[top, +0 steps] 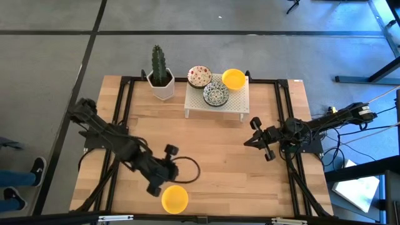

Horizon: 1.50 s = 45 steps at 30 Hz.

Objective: Pick & Place Mini bowls
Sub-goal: Stack the yellow bowl on the yellow bowls on the shelf

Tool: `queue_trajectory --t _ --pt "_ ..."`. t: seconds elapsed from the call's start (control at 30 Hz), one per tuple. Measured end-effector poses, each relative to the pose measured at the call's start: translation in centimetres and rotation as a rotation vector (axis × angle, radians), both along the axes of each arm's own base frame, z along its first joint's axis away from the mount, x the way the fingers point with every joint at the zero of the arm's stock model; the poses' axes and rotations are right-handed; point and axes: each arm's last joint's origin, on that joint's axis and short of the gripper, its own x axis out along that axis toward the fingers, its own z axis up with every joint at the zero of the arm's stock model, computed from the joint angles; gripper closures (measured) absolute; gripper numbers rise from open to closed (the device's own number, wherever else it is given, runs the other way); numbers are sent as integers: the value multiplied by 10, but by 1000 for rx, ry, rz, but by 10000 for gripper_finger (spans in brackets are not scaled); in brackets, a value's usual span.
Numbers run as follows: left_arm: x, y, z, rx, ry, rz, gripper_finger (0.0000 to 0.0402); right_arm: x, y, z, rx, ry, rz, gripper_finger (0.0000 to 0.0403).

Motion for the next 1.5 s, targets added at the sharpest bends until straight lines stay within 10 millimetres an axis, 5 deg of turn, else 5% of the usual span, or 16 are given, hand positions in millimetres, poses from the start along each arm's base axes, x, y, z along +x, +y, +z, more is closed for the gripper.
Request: queue_trajectory --t 0.23,0.73,1.13,1.5 --pt "14 -14 -28 -52 124 -1 380 0 0 3 2 -28 -1 386" --pt "31 -50 -69 -125 204 -31 213 -4 -1 15 1 -160 -18 386" --pt "64 -37 -119 -124 365 4 204 -1 0 10 12 -110 -5 386" --pt "71 -36 -145 -148 472 -17 203 7 9 -6 68 50 47 386"
